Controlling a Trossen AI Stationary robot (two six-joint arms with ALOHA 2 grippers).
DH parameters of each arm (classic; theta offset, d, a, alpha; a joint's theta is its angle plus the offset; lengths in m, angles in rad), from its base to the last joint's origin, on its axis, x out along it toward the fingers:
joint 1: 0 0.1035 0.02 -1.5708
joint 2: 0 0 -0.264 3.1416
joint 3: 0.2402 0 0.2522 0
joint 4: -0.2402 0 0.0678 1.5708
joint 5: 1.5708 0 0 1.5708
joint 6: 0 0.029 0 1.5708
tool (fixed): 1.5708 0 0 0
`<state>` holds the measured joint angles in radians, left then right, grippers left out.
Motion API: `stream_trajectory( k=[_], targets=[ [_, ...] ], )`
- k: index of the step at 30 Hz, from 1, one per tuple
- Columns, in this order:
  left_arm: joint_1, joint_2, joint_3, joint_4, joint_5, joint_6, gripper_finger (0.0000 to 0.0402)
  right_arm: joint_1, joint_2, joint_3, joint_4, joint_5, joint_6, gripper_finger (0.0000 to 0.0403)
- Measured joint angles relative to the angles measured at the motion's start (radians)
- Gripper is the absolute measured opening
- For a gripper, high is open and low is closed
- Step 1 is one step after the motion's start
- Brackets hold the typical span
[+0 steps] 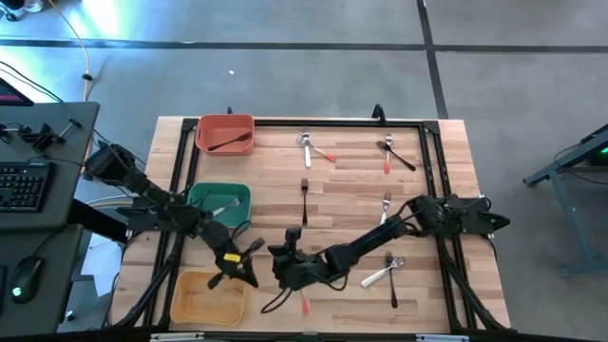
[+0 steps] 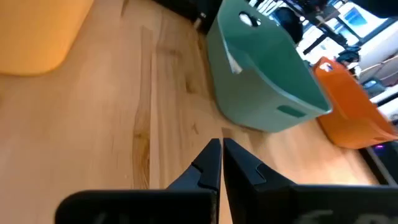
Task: Sort silverware by color (type)
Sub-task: Put the black fork into the orange bin
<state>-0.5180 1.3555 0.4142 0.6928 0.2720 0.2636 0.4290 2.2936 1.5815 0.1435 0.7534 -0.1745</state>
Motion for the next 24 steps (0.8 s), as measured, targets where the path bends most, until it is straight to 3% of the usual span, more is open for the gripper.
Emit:
stream_trajectory(
  k=[10, 18, 21, 24],
  targets=[
    [0.120, 0.000, -0.088, 0.183, -0.010, -0.023, 0.0000, -0.009, -0.136, -0.239, 0.153, 0.000, 0.085, 0.0000],
    [0.202, 0.000, -0.089, 0.106, -0.174, -0.058, 0.0000, 0.046, -0.292, -0.406, 0.127, 0.224, 0.263, 0.0000],
    [0.221, 0.000, -0.088, 0.065, -0.190, -0.069, 0.0000, 0.059, -0.333, -0.414, 0.041, 0.309, 0.357, 0.0000],
    [0.231, 0.000, -0.088, 0.053, -0.191, -0.070, 0.0000, 0.039, -0.362, -0.408, -0.038, 0.320, 0.450, 0.0000]
  ],
)
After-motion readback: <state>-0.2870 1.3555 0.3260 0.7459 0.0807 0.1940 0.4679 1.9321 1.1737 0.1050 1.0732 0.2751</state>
